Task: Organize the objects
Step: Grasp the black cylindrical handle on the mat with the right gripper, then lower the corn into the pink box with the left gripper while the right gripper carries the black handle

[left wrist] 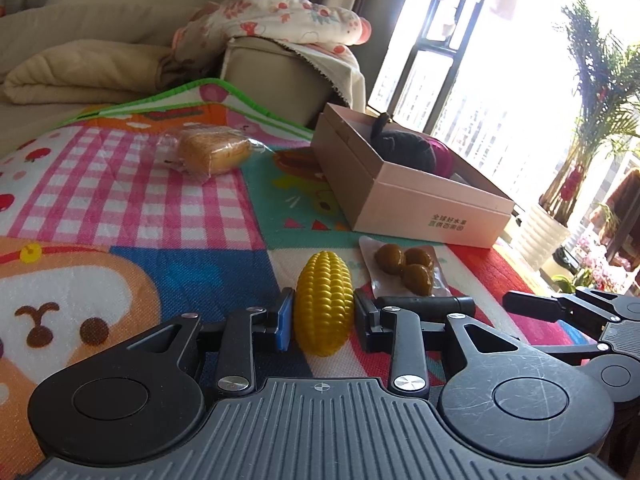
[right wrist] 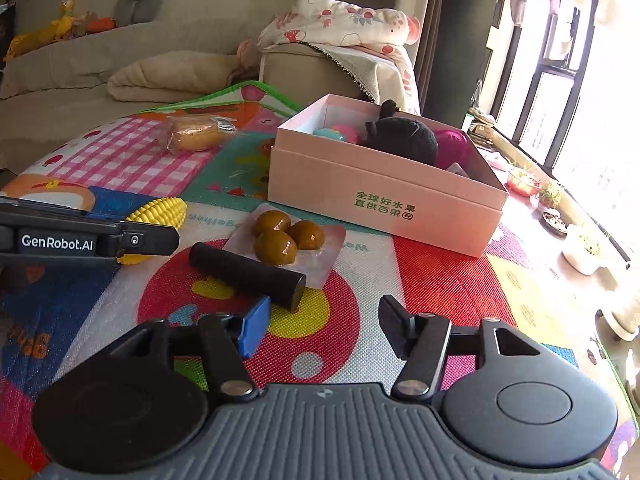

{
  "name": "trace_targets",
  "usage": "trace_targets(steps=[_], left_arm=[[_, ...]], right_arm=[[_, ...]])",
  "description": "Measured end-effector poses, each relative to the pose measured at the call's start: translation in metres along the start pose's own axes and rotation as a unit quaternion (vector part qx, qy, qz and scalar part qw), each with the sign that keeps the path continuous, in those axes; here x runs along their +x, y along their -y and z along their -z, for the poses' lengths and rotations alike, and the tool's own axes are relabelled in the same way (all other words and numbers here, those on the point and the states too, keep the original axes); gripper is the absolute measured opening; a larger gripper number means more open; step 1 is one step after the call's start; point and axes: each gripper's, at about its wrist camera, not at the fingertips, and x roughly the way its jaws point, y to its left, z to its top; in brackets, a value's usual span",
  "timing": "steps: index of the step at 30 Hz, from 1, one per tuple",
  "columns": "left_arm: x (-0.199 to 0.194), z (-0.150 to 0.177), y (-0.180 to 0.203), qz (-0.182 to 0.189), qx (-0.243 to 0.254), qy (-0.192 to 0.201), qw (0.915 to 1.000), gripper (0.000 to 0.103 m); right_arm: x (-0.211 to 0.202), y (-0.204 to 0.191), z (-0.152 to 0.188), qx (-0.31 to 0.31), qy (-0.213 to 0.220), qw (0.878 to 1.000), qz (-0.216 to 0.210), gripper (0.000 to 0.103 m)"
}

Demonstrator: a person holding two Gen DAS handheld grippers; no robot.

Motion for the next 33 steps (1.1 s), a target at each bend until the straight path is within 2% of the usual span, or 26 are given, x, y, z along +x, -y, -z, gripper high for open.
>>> trace_targets(steps=[1,3,5,6,12,14,15,16,19,24,28,31,33], left_arm=[[-0.002,0.0,-0.004,-0.007,-0.016,0.008,0.9998,0.034],[-0.005,-0.001,-0.013,-0.02,-0.048,0.018,0.9985,0.034],[-0.007,-0.002,-0.02,-0.026,-0.069,0.025,0.997,0.034],[-0.008,-0.002,-0.021,-0.028,-0.075,0.026,0.9965,0.034],[-0.009,-0.002,-0.027,-0.022,-0.088,0.029,0.9954,0.034],[-0.008,-0.002,-0.028,-0.019,-0.092,0.028,0.9951,0.034],[-0.008,-0.002,-0.028,-0.019,-0.093,0.028,0.9951,0.034],[-0.008,-0.002,-0.028,-0.018,-0.093,0.028,0.9951,0.034],[-0.007,-0.002,-0.024,-0.017,-0.082,0.023,0.9962,0.034],[-0.008,-0.003,0.0,-0.004,-0.011,0.011,0.9999,0.034],[-0.011,-0.042,0.031,0.046,0.014,0.045,0.9978,0.034],[-0.012,-0.096,0.071,0.083,0.056,0.094,0.9906,0.034],[-0.007,-0.124,0.089,0.097,0.064,0.113,0.9867,0.034]], right_arm=[[-0.002,-0.001,-0.001,0.004,0.0,1.0,-0.016,0.063],[-0.003,-0.002,-0.005,0.028,-0.005,0.998,-0.052,0.075],[-0.001,-0.008,-0.009,0.049,-0.006,0.997,-0.063,0.089],[0.002,-0.013,-0.012,0.051,-0.007,0.997,-0.059,0.09],[0.027,-0.033,-0.026,0.051,-0.037,0.997,-0.038,0.091],[0.029,-0.033,-0.027,0.051,-0.04,0.997,-0.037,0.087],[0.026,-0.032,-0.027,0.042,-0.037,0.998,-0.037,0.079],[0.021,-0.031,-0.027,0.032,-0.032,0.998,-0.035,0.076],[0.0,-0.018,-0.024,0.013,-0.002,0.999,-0.036,0.076],[-0.035,0.026,-0.017,0.022,0.04,0.999,-0.026,0.076],[-0.046,0.061,-0.017,0.052,0.061,0.997,0.003,0.076],[-0.049,0.075,-0.019,0.073,0.075,0.994,0.014,0.076],[-0.051,0.081,-0.019,0.086,0.081,0.993,0.009,0.076]])
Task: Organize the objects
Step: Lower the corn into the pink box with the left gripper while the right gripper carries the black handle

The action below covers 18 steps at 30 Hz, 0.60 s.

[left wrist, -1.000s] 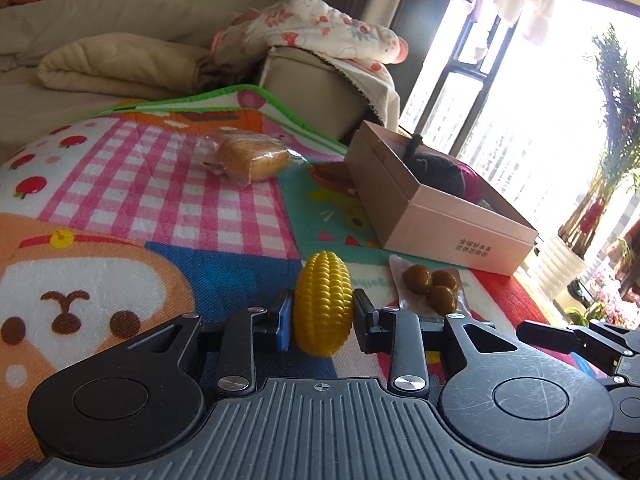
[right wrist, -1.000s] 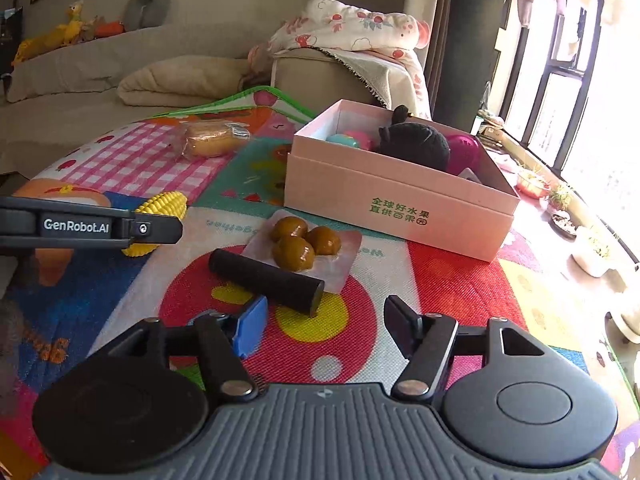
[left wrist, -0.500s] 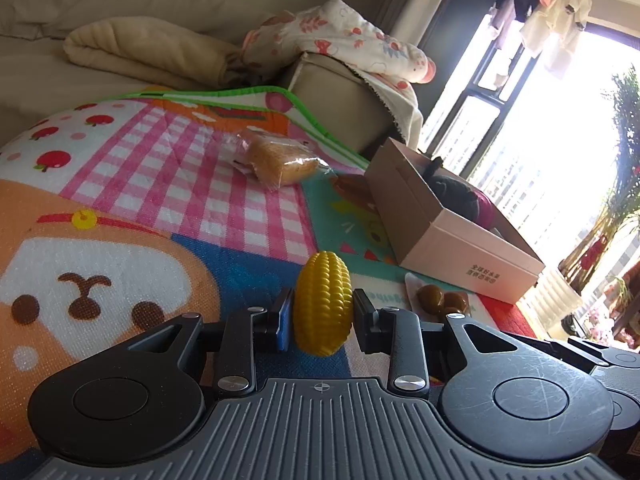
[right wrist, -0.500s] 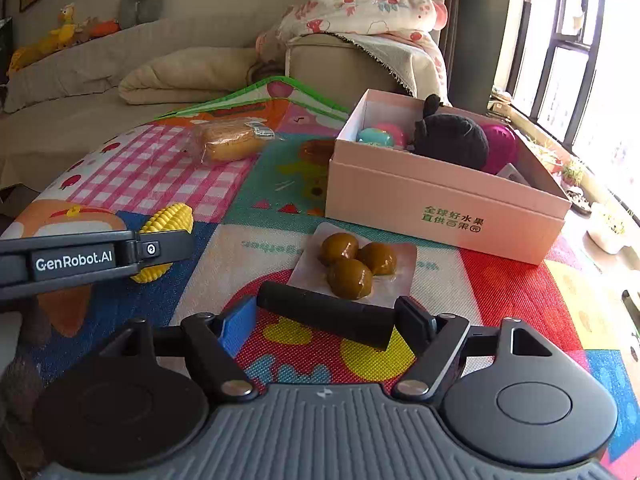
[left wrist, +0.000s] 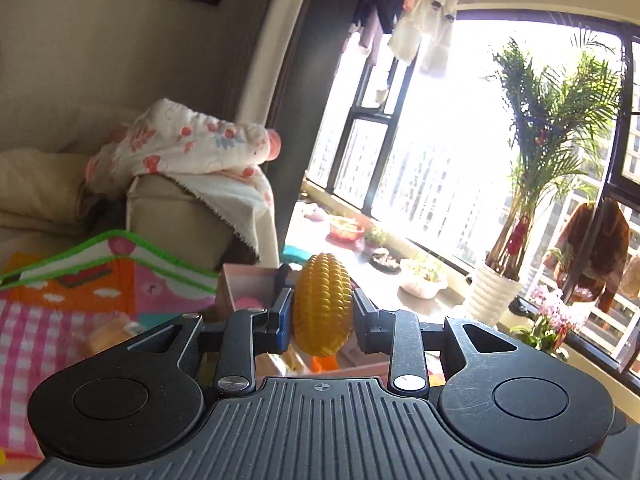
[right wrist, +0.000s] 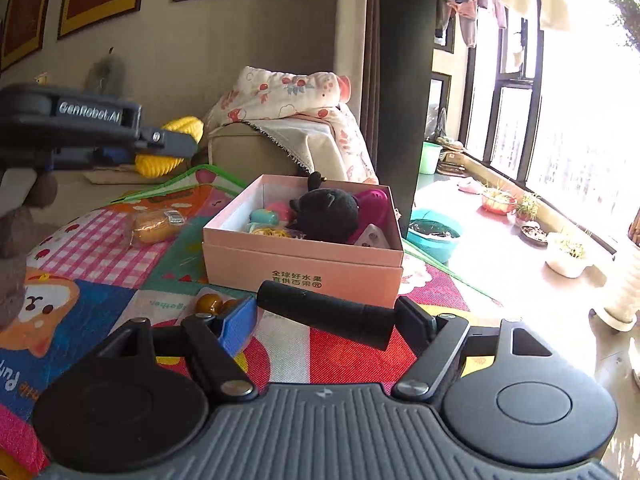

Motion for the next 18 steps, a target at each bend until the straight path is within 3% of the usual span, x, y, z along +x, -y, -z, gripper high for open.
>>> trace_targets(steps=[2,4,6,8,12,15,18], left_arm=[[0.024,-0.024,0.01,0.017,0.009,0.002,0.9998,0.035],[0.057,-0.028,0.018,0.02,0.046,-0.041,0.9979,0.034],[0.089,-0.013,0.021,-0.001,0.084,-0.08,0.9932,0.035],[0.102,0.005,0.017,-0.018,0.088,-0.089,0.992,0.034],[0.091,0.026,-0.008,-0.008,0.015,-0.088,0.996,0.034],[0.063,0.042,-0.029,-0.032,-0.012,-0.081,0.9961,0.033],[0.033,0.065,-0.048,-0.033,-0.04,-0.101,0.9935,0.033]], right_arm=[[-0.001,0.002,0.002,0.001,0.007,1.0,-0.006,0.076],[0.002,0.004,0.005,0.0,0.005,1.0,-0.006,0.076],[0.006,0.006,0.008,0.001,-0.002,1.0,-0.006,0.076],[0.011,0.009,0.011,0.003,-0.006,1.0,-0.003,0.076],[0.018,0.015,0.013,0.013,-0.02,1.0,0.003,0.076],[0.023,0.013,0.013,0.005,-0.026,1.0,0.005,0.076],[0.024,0.01,0.0,-0.003,-0.019,1.0,-0.003,0.076]])
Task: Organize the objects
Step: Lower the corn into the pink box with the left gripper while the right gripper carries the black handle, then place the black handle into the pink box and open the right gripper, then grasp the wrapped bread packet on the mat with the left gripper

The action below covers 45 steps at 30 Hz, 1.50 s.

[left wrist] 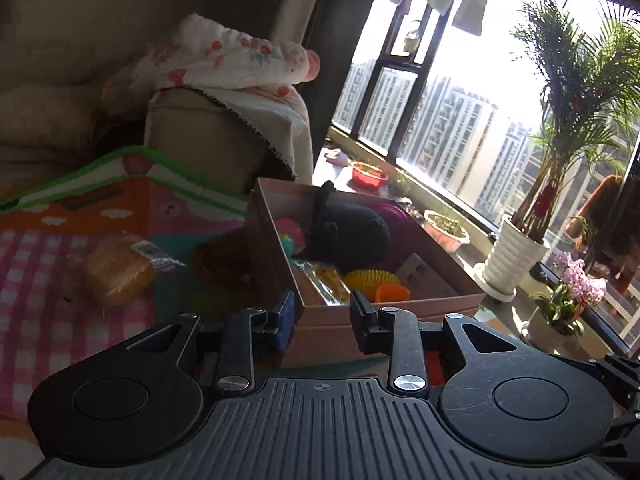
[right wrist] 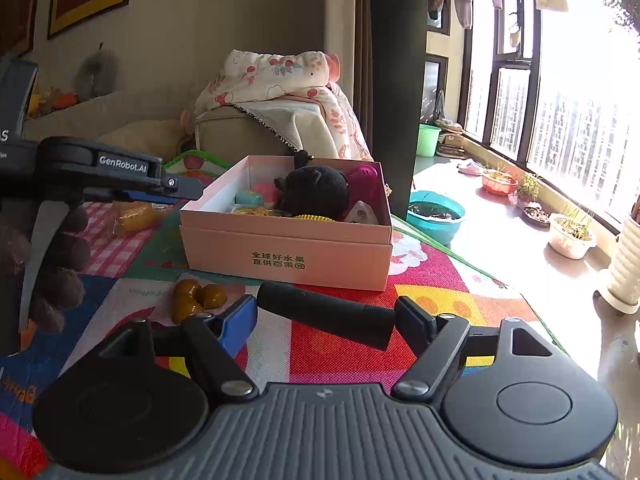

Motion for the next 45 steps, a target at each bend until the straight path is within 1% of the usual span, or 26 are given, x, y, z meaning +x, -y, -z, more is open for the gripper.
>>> trace_targets(steps=[1,3,5,7,9,10,11,14,16,19,23,25,27,29,32,34,36,37,39,40,42,43,44,45], left_arm=[[-0.004,0.007,-0.005,0.0,-0.007,-0.008,0.9999,0.033],[-0.013,0.018,-0.016,-0.003,-0.017,-0.026,0.9995,0.033],[-0.015,0.022,-0.023,-0.008,-0.02,-0.032,0.9993,0.033],[-0.017,0.023,-0.028,-0.017,-0.021,-0.033,0.9991,0.033],[-0.018,0.024,-0.03,-0.022,-0.019,-0.035,0.999,0.033],[-0.018,0.025,-0.031,-0.024,-0.016,-0.038,0.9989,0.033],[-0.019,0.027,-0.031,-0.027,-0.009,-0.044,0.9986,0.033],[-0.018,0.037,-0.033,-0.036,0.011,-0.06,0.9975,0.033],[-0.019,0.042,-0.036,-0.029,0.011,-0.067,0.9973,0.033],[-0.019,0.046,-0.037,-0.02,0.008,-0.063,0.9978,0.034],[-0.016,0.046,-0.036,0.002,-0.006,-0.065,0.9979,0.034],[-0.013,0.046,-0.03,0.005,0.0,-0.067,0.9978,0.034],[-0.011,0.045,-0.026,0.011,0.008,-0.069,0.9975,0.034],[-0.01,0.04,-0.023,0.009,0.018,-0.06,0.998,0.034],[-0.008,0.022,-0.025,-0.016,0.043,-0.031,0.9985,0.034],[-0.009,0.002,-0.036,-0.056,0.063,0.003,0.9964,0.034],[-0.008,-0.017,-0.05,-0.099,0.076,0.018,0.9921,0.034],[-0.004,-0.027,-0.059,-0.117,0.082,0.014,0.9897,0.034],[0.006,-0.043,-0.077,-0.138,0.091,-0.004,0.9863,0.034],[0.011,-0.047,-0.084,-0.139,0.093,-0.017,0.9858,0.034],[0.03,-0.056,-0.101,-0.133,0.094,-0.059,0.9848,0.034],[0.036,-0.056,-0.106,-0.127,0.1,-0.067,0.9846,0.037],[0.039,-0.057,-0.108,-0.122,0.109,-0.06,0.9847,0.043],[0.043,-0.058,-0.11,-0.115,0.117,-0.06,0.9846,0.044]], right_arm=[[-0.001,-0.001,-0.01,-0.006,0.011,1.0,-0.001,0.076],[-0.002,-0.001,-0.043,-0.013,0.045,0.999,-0.005,0.076],[0.002,0.001,-0.081,-0.012,0.074,0.997,-0.009,0.076],[0.016,0.002,-0.115,-0.008,0.08,0.997,-0.02,0.076],[0.033,0.005,-0.139,0.0,0.065,0.997,-0.044,0.09],[0.037,0.006,-0.143,0.011,0.065,0.997,-0.041,0.098],[0.039,0.007,-0.144,0.022,0.067,0.997,-0.038,0.101],[0.039,0.006,-0.13,0.031,0.063,0.996,-0.05,0.103],[0.042,0.001,-0.108,0.022,0.041,0.998,-0.044,0.103],[0.046,-0.01,-0.071,-0.011,0.007,1.0,-0.021,0.103],[0.056,-0.022,-0.022,-0.043,-0.042,0.998,-0.022,0.103],[0.059,-0.024,-0.006,-0.043,-0.054,0.997,-0.017,0.103],[0.058,-0.022,0.007,-0.03,-0.06,0.998,-0.013,0.103],[0.057,-0.018,0.013,-0.014,-0.065,0.998,-0.009,0.103],[0.054,-0.009,0.012,0.011,-0.053,0.998,-0.015,0.103],[0.059,-0.008,0.011,0.013,-0.066,0.998,-0.02,0.103],[0.06,-0.009,0.011,0.011,-0.066,0.998,-0.021,0.103],[0.06,-0.01,0.011,0.01,-0.065,0.998,-0.022,0.103],[0.059,-0.01,0.011,0.01,-0.065,0.998,-0.022,0.103],[0.058,-0.01,0.011,0.012,-0.064,0.998,-0.021,0.103],[0.057,-0.01,0.012,0.011,-0.06,0.998,-0.03,0.103],[0.057,-0.01,0.012,0.009,-0.059,0.997,-0.038,0.103],[0.057,-0.011,0.012,0.005,-0.06,0.997,-0.044,0.103],[0.058,-0.013,0.012,-0.002,-0.063,0.997,-0.047,0.103]])
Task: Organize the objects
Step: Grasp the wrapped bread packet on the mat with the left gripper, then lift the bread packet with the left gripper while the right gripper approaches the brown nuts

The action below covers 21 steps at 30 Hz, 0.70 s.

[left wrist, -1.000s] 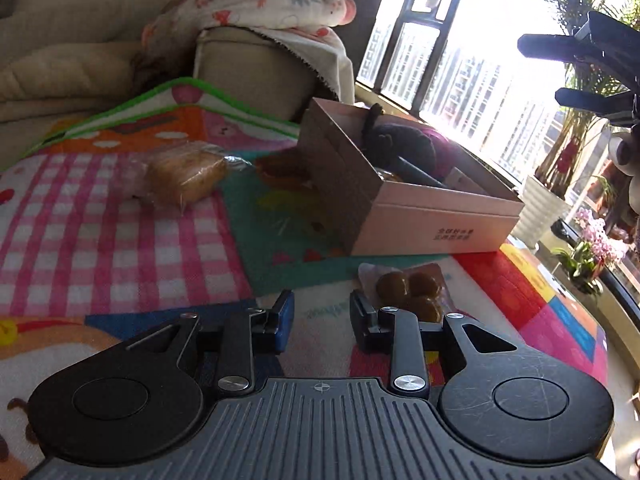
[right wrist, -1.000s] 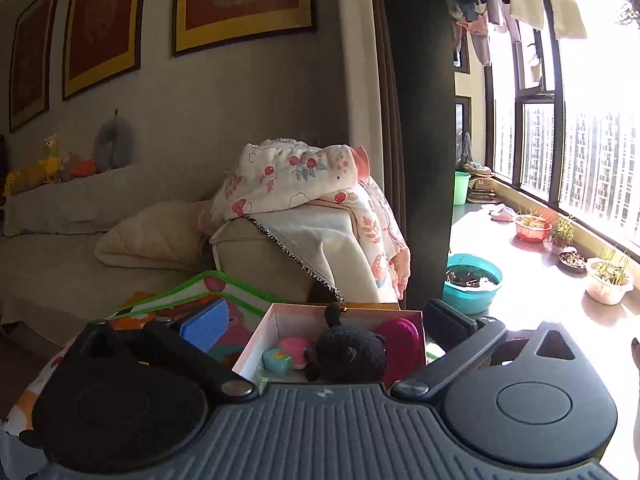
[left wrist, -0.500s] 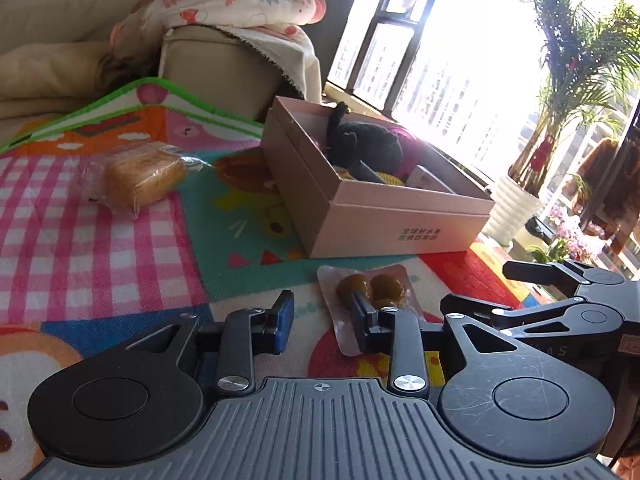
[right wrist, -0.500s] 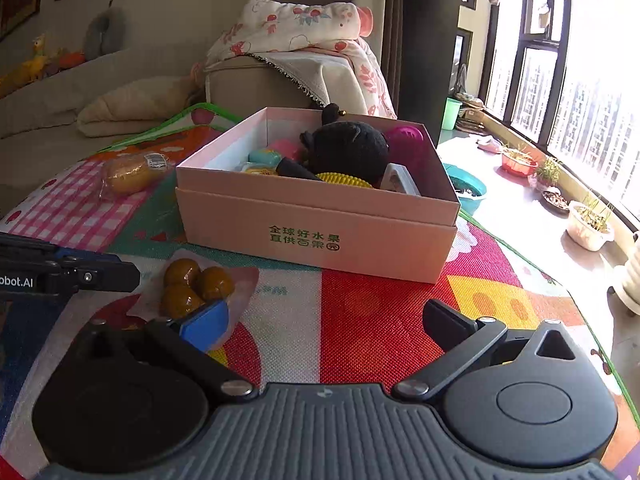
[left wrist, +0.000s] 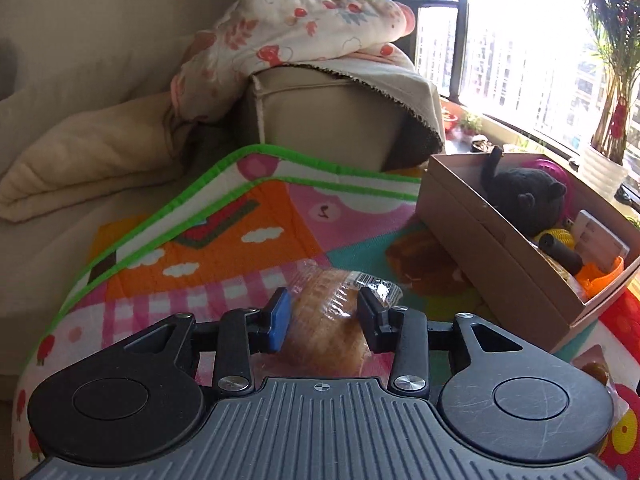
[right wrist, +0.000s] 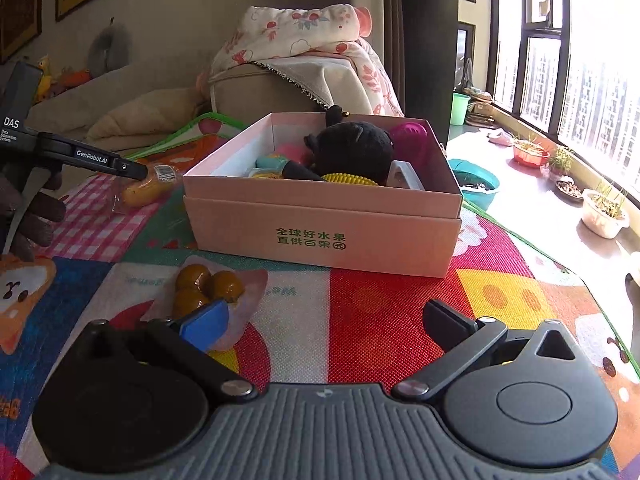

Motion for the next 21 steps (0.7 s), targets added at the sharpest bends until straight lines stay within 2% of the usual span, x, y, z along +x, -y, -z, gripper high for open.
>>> trace_targets(steps=[4,7,11,21], left_arm=[[0.014,-0.006,0.001,0.013,0.0,-0.001,0.9999,0.046],[0.024,-0.009,0.005,0.015,0.007,-0.001,0.9999,0.051],[0.033,-0.009,0.003,0.02,-0.013,-0.015,0.9996,0.06],[0.011,0.004,0.008,0.014,-0.012,-0.026,0.9995,0.061]], right_arm=[[0.004,-0.005,-0.001,-0.016,-0.013,1.0,-0.007,0.103],[0.008,-0.006,0.0,-0.016,-0.029,0.999,-0.012,0.103],[0.015,-0.006,-0.001,-0.02,-0.05,0.998,-0.027,0.103],[0.02,-0.004,-0.002,-0.014,-0.062,0.997,-0.035,0.103]])
